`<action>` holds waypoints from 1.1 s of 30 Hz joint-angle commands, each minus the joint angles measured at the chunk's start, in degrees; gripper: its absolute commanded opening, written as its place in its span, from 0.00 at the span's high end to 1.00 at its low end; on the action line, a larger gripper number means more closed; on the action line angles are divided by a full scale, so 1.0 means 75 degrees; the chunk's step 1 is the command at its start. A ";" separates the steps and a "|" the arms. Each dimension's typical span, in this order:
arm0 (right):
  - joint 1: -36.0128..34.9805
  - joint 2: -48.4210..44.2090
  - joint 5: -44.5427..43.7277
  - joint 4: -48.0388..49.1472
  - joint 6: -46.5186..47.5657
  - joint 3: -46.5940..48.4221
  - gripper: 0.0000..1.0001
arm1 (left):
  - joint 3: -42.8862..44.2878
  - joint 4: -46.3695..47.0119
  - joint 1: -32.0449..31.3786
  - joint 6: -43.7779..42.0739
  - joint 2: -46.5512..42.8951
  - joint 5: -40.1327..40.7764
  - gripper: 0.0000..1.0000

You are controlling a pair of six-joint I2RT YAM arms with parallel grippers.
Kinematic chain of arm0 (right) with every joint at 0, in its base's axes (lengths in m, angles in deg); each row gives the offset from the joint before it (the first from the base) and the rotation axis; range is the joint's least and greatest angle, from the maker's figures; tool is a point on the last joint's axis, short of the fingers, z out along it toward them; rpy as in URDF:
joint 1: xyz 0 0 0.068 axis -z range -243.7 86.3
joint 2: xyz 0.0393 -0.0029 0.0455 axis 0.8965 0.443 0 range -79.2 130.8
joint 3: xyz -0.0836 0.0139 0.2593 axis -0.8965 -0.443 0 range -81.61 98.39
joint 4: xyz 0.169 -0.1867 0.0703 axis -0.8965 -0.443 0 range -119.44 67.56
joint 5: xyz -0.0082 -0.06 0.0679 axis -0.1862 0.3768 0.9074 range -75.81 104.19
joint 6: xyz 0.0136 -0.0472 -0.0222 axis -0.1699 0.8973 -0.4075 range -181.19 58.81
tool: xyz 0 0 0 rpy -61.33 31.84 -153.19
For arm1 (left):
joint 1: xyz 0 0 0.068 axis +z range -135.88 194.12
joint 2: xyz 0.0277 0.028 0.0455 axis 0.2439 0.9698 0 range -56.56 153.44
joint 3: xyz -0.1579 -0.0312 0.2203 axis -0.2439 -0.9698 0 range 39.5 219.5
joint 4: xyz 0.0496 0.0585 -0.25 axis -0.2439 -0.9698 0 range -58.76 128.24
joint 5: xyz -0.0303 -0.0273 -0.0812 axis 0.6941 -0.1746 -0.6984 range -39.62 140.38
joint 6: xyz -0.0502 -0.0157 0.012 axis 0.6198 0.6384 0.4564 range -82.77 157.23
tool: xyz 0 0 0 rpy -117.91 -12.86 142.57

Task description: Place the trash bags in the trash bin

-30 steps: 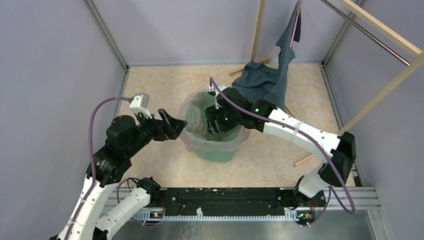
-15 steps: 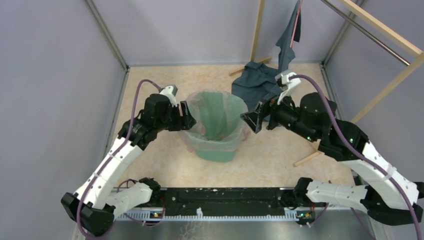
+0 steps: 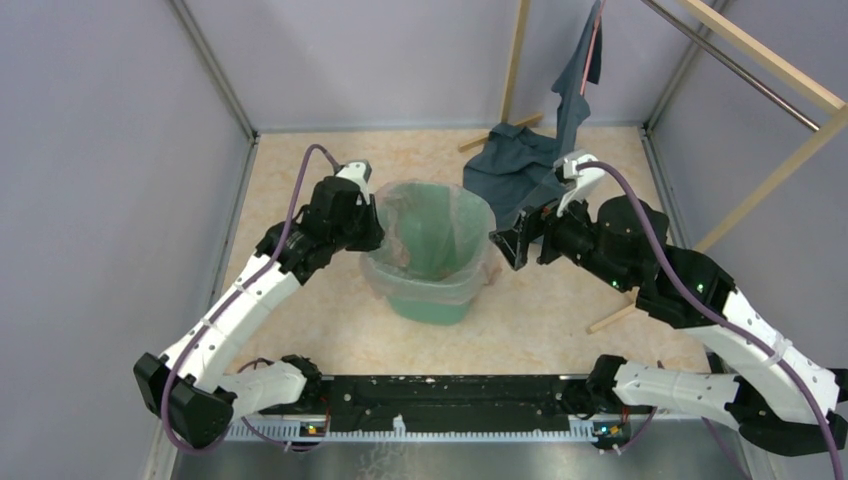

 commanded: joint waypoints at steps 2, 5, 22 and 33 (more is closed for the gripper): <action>-0.0063 -0.0194 -0.0447 0.0130 0.0160 -0.0005 0.11 | 0.0371 0.0354 -0.0014 -0.0317 -0.0033 0.0571 0.82; -0.0064 -0.0250 -0.0645 0.0082 0.0176 -0.0062 0.10 | 0.0404 0.0408 -0.0013 -0.0397 -0.0048 0.0624 0.88; -0.0056 -0.0316 -0.1553 0.0023 0.0312 -0.0137 0.06 | 0.2516 0.2255 0.2784 -0.1268 0.2107 0.1440 1.00; -0.0062 -0.1145 -0.2114 0.0029 0.0314 -0.0402 0.01 | 0.4846 0.2980 0.4140 -0.0645 0.5299 0.1163 1.00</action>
